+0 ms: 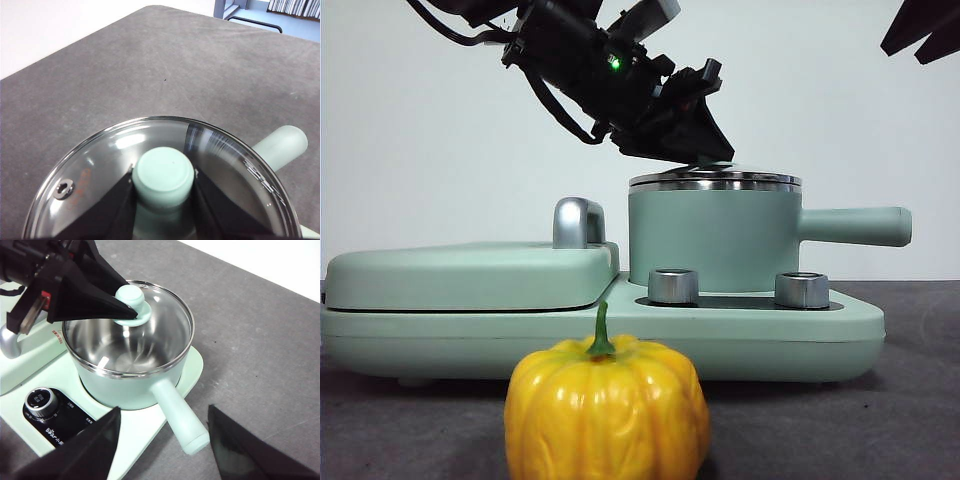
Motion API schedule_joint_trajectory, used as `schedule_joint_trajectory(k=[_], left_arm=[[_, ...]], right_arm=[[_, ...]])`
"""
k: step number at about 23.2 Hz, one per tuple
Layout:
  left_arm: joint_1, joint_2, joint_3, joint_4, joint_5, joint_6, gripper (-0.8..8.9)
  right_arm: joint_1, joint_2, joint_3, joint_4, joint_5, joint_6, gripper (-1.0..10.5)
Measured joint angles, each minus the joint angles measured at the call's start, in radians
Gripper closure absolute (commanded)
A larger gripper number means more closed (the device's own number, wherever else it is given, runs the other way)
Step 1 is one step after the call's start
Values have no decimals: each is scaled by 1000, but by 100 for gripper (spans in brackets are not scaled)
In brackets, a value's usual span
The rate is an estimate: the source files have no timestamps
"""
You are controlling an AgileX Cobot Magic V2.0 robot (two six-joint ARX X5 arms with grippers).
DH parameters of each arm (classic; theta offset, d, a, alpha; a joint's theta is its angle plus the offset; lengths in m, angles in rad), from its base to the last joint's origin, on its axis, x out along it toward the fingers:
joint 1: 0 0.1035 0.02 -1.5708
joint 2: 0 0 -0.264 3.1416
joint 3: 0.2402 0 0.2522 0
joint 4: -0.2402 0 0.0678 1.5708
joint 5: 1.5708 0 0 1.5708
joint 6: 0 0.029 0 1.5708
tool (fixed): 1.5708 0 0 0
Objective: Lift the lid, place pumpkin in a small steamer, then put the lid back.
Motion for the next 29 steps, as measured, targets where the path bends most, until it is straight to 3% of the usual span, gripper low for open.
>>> schedule_joint_trajectory(k=[11, 20, 29], left_arm=[[3, -157, 0, -29, -51, 25, 804], [4, -364, 0, -293, -98, 16, 802], [95, -481, 0, -516, -162, -44, 799]], right_arm=[[0, 0, 0, 0, 0, 0, 670], [10, 0, 0, -2, 0, 0, 670], [150, 0, 0, -37, 0, 0, 670]])
